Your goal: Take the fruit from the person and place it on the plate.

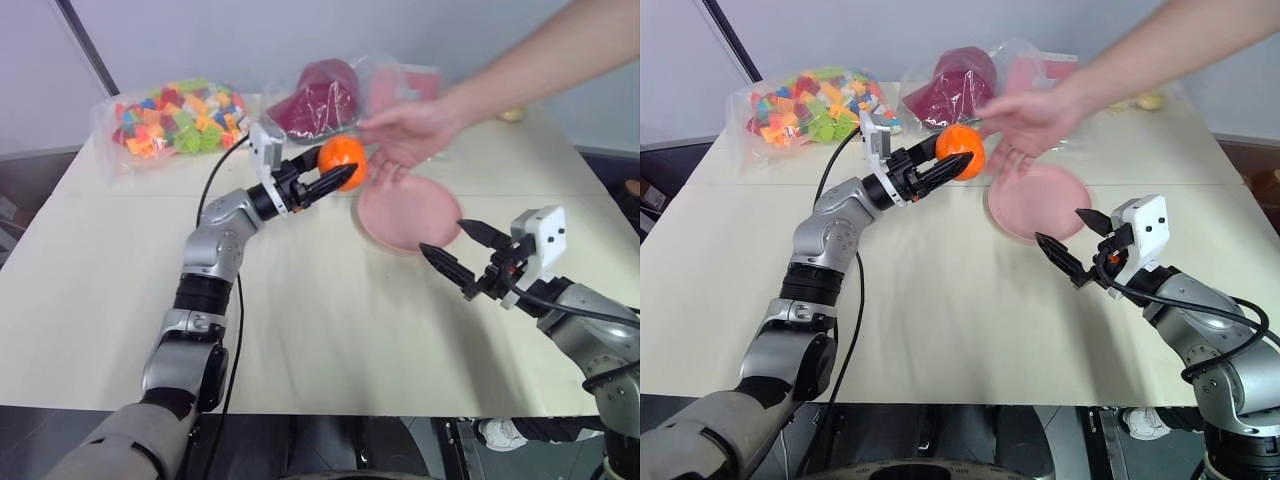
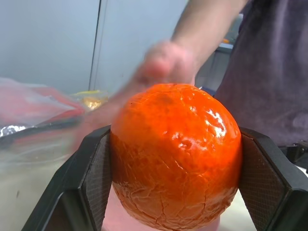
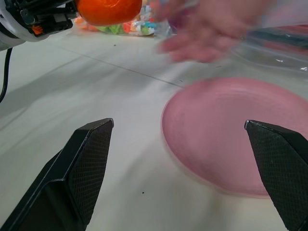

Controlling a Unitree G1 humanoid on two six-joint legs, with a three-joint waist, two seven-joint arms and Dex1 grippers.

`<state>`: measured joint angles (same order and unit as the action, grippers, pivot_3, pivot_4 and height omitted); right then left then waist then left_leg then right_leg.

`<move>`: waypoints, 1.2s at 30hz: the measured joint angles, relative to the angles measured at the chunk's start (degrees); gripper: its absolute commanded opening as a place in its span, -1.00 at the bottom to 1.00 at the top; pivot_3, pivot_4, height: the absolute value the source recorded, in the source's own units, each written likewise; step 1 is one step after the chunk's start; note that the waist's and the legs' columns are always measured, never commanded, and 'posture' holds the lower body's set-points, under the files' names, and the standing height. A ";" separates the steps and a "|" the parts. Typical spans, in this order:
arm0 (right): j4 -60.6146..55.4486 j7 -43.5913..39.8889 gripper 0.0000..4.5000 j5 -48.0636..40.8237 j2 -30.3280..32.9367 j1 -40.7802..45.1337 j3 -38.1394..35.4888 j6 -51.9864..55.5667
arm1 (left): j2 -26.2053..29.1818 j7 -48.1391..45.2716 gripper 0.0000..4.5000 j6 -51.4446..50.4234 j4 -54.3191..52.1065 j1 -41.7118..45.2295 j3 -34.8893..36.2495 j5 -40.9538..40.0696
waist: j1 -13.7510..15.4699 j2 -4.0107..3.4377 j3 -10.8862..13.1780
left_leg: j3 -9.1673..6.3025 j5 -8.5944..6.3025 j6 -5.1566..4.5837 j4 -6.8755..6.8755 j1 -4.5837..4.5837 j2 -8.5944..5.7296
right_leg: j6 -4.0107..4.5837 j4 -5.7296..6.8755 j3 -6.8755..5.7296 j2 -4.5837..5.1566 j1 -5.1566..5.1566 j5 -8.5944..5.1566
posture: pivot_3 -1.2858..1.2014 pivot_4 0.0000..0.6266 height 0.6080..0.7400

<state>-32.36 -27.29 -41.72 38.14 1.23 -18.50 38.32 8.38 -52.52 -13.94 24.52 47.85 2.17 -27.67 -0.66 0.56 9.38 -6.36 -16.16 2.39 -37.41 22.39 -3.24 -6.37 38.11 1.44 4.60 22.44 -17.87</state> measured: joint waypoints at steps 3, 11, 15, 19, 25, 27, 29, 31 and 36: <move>0.01 0.23 1.00 0.43 -0.89 0.02 0.03 -0.19 | -2.49 0.51 0.34 1.04 3.82 1.98 -2.87 3.29 | 0.21 0.03 0.02 | -0.01 0.00 -0.01 -0.04 0.00 -0.04 | -0.02 -0.01 -0.01 0.02 -0.05 0.01 | 0.03 -0.52 1.00; 0.03 1.18 1.00 2.22 -2.32 -0.29 0.37 -1.67 | -9.63 3.01 0.34 12.63 26.31 14.63 -6.36 13.38 | -0.33 0.12 0.07 | 0.06 -0.02 -0.03 0.02 0.01 -0.08 | -0.05 0.00 0.01 -0.06 0.04 0.01 | 0.03 -0.52 1.00; 0.02 1.64 1.00 2.70 -3.30 -0.34 0.37 -2.12 | -10.77 4.59 0.34 17.60 35.07 17.43 -6.52 17.12 | -0.18 0.14 0.08 | 0.07 -0.02 -0.04 0.01 0.01 -0.12 | -0.05 0.02 0.00 -0.05 0.05 0.01 | 0.03 -0.52 1.00; 0.02 2.19 1.00 3.38 -3.99 -0.33 0.51 -2.65 | -11.85 6.72 0.98 20.63 41.30 19.57 -6.35 19.69 | -0.10 0.21 0.12 | 0.12 -0.06 -0.13 -0.01 0.02 -0.32 | -0.12 0.03 0.03 0.05 0.04 -0.03 | 0.03 -0.52 1.00; 0.03 2.46 1.00 4.49 -4.55 -0.36 1.30 -3.08 | -13.95 8.88 0.98 23.64 44.72 21.28 -5.72 21.79 | -0.25 0.25 0.15 | 0.39 -0.19 -1.14 0.01 0.02 -0.90 | -0.54 0.07 0.52 0.65 0.05 -0.16 | 0.03 -0.52 1.00; 0.02 2.46 1.00 4.50 -4.60 -0.46 1.29 -3.27 | -14.11 9.96 0.98 24.95 45.12 21.52 -5.68 22.58 | -0.23 0.29 0.17 | 0.70 -0.26 -1.65 -0.02 0.01 -1.07 | -0.77 0.06 0.86 0.92 0.08 -0.13 | 0.03 -0.52 1.00; 0.02 2.46 1.00 4.51 -4.69 -0.48 1.29 -3.33 | -13.94 10.86 0.98 25.73 45.14 21.67 -4.80 22.65 | -0.16 0.28 0.16 | 0.97 -0.26 -1.66 -0.04 0.01 -1.16 | -0.99 0.03 1.02 1.03 0.15 -0.03 | 0.03 -0.52 1.00; 0.02 2.45 1.00 4.56 -4.80 -0.47 1.31 -3.41 | -13.66 10.95 0.98 25.56 45.13 21.82 -2.62 21.66 | -0.18 0.29 0.17 | 1.19 -0.26 -1.66 -0.09 0.02 -1.41 | -1.20 0.00 1.24 1.07 0.22 0.09 | 0.03 -0.52 1.00; 1.53 2.22 1.00 6.04 -4.81 0.87 1.35 -4.57 | -9.79 8.98 0.98 21.39 41.82 21.83 2.97 16.82 | -0.45 0.29 0.17 | 1.27 -0.28 -1.69 -0.19 0.03 -1.33 | -1.25 0.04 1.28 1.01 0.30 0.11 | 0.03 -0.52 1.00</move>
<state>-30.83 -25.06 -35.67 33.33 2.10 -17.15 33.75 -1.41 -43.54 7.45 66.35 69.67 5.14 -10.86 -1.10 0.85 9.55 -5.08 -16.44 0.70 -37.60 22.43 -4.58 -7.61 38.16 2.72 5.61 22.74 -17.76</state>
